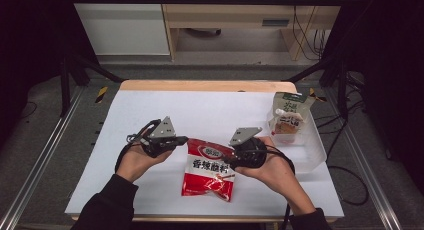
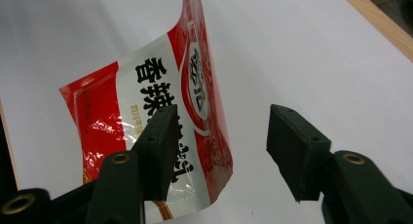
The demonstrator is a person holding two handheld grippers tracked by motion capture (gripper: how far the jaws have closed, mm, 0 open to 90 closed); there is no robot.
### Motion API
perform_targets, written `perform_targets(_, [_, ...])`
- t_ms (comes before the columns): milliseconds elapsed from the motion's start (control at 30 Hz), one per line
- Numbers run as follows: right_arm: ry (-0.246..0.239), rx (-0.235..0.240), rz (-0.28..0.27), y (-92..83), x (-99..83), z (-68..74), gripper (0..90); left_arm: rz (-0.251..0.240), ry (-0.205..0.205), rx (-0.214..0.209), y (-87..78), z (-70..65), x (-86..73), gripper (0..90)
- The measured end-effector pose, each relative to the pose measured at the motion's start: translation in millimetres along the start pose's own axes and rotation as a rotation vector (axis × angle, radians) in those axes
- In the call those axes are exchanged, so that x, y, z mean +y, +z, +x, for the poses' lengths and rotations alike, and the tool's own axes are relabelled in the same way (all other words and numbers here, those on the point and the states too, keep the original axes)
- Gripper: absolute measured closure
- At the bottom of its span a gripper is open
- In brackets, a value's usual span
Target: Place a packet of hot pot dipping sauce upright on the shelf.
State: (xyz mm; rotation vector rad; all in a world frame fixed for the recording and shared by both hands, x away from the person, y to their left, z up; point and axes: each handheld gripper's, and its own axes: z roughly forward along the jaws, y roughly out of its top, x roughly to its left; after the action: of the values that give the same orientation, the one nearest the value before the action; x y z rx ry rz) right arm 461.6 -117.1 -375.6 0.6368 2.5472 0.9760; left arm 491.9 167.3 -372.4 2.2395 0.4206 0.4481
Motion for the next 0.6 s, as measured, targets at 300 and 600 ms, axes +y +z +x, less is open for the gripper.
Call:
perform_targets(300, [-0.08, 0.008, 0.098, 0.2, 18.7, -0.3, 53.6, 0.005, 0.008, 0.0, -2.6, -2.6, 4.2, 90.0])
perform_targets(600, [-0.09, 0.055, 0.171, 6.3, 29.6, -7.3, 65.0, -0.002, 0.014, 0.011, -9.4, -1.2, 8.8, 90.0])
